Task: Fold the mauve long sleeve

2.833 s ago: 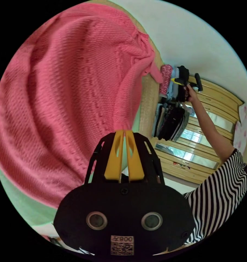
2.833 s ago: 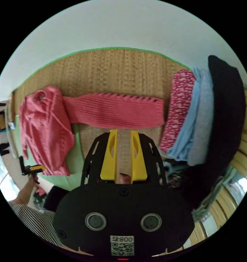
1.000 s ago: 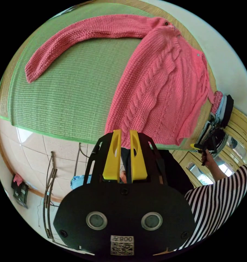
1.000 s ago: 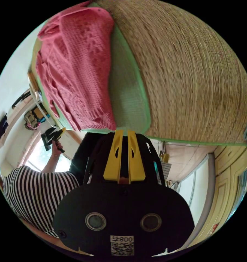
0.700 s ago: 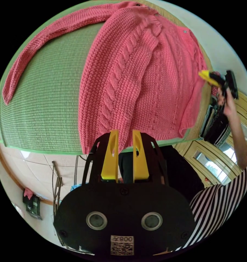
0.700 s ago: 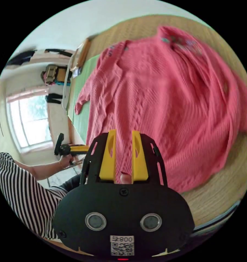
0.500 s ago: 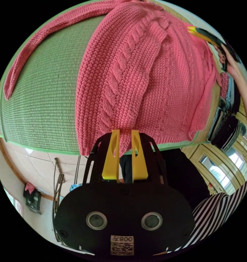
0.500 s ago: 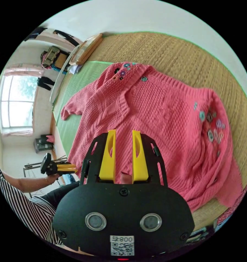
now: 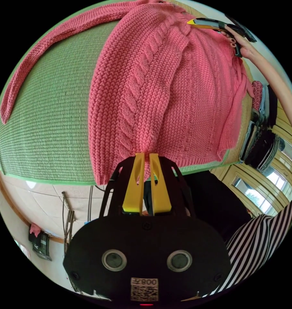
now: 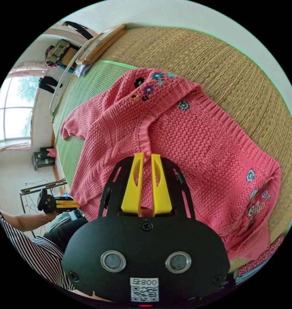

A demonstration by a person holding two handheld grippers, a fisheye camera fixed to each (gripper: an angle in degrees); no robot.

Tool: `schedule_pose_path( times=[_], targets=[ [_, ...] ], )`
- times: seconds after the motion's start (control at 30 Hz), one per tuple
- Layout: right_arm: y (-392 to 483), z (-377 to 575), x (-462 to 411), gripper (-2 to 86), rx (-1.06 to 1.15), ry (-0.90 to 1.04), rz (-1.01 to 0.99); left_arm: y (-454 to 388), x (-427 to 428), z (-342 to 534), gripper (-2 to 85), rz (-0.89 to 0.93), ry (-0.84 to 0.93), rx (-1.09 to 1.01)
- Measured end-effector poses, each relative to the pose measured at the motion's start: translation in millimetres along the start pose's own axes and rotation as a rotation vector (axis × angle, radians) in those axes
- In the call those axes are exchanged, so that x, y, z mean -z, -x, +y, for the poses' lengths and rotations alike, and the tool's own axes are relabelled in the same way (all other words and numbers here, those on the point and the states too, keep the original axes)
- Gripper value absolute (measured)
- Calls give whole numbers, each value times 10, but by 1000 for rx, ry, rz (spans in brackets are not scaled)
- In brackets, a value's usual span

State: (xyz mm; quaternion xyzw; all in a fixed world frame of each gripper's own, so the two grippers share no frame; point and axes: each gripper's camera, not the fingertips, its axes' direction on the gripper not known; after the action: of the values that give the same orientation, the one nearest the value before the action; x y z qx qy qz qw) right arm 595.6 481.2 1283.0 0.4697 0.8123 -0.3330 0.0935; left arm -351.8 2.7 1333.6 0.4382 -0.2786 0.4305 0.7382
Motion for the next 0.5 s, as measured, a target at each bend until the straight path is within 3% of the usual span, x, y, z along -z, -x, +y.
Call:
schedule_pose_path(
  times=[0.3, 0.5],
  targets=[
    [108, -177, 526, 12, 52, -4, -57, -187, 215, 27, 24, 170, -25, -106],
    [25, -181, 1054, 10, 69, -20, 21, -637, 205, -118, 22, 270, 19, -273]
  ],
)
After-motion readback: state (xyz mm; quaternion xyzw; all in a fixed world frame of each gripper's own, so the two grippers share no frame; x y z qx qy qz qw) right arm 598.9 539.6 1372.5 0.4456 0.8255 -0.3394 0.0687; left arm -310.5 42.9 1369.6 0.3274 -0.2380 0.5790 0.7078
